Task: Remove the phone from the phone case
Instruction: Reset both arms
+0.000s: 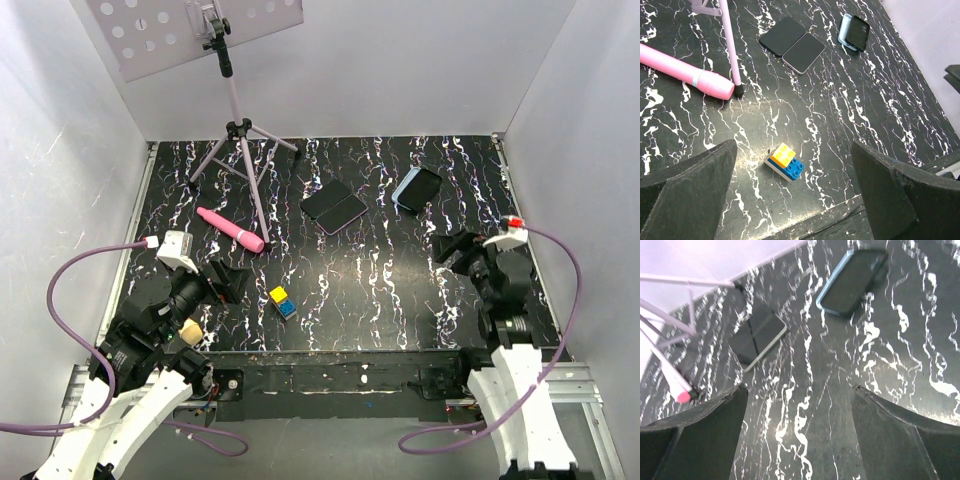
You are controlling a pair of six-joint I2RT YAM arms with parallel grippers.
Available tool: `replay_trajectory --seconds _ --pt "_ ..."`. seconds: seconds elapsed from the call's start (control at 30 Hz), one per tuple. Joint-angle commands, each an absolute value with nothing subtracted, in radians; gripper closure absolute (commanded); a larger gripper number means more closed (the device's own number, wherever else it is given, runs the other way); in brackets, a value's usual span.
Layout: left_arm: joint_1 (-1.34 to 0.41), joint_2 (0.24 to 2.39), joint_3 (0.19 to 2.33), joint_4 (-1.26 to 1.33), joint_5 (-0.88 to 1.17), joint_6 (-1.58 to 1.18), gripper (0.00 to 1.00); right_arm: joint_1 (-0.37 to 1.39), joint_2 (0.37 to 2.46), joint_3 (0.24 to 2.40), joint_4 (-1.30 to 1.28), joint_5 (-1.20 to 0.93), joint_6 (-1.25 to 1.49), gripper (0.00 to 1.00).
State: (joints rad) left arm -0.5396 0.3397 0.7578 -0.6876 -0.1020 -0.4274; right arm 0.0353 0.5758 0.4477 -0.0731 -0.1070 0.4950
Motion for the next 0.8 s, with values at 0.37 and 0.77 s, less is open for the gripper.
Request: replay_trajectory --seconds 0.37,0.77 --pt "-0.538 0.347 0.752 -0.689 -0.130 -0.425 0.02 0.037 0.333 0.319 0.038 -0.034 0.554 0.10" --pt "-0.538 0.333 0.755 -0.692 -0.132 -0.428 0.02 0.038 0.097 0.226 0.150 -0.072 0.532 0.09"
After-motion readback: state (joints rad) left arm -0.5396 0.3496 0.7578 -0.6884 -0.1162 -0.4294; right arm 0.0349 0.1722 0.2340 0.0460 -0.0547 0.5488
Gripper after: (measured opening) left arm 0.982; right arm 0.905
